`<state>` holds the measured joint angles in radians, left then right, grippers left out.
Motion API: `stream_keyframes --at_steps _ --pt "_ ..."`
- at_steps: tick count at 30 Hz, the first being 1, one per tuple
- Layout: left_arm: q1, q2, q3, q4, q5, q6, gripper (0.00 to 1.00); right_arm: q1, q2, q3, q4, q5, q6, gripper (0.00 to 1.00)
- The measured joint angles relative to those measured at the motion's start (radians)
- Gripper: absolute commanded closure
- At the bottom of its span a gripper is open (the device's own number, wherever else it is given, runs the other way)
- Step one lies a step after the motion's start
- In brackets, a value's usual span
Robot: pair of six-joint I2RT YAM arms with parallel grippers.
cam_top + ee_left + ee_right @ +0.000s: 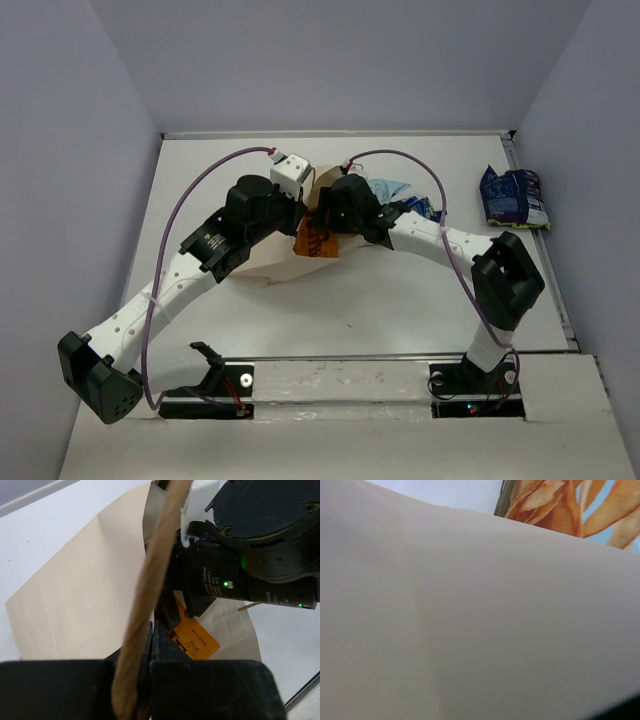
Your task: Take the snacks out of the paper bag
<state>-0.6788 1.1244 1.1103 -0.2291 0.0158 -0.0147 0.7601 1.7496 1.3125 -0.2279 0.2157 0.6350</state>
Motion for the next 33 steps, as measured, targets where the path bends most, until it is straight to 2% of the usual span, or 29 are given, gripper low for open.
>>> stream_keyframes --at_steps 1,2,3,5,17,27,33 --pt "0.0 0.0 0.0 0.0 0.001 -0.002 1.0 0.0 0.014 0.0 0.017 -0.021 0.01 0.53" --pt "0.0 0.0 -0.001 -0.002 0.001 -0.004 1.0 -0.001 0.023 0.0 0.026 -0.032 0.023 0.7" --pt "0.0 0.0 -0.001 -0.003 0.0 -0.005 1.0 -0.001 0.029 -0.001 0.035 -0.05 0.027 0.81" --pt "0.0 0.0 -0.001 -0.008 0.0 -0.005 1.0 -0.003 0.034 -0.006 0.051 -0.074 0.044 0.98" --pt "0.0 -0.035 -0.031 0.002 -0.035 0.032 1.0 -0.008 -0.081 0.037 0.078 -0.138 -0.047 0.99" --pt "0.031 -0.047 -0.039 0.009 -0.1 0.036 1.0 -0.021 -0.237 0.273 0.01 -0.132 -0.18 0.99" --pt "0.04 -0.056 -0.057 0.003 -0.126 0.04 1.0 -0.101 -0.323 0.416 -0.05 -0.058 -0.287 1.0"
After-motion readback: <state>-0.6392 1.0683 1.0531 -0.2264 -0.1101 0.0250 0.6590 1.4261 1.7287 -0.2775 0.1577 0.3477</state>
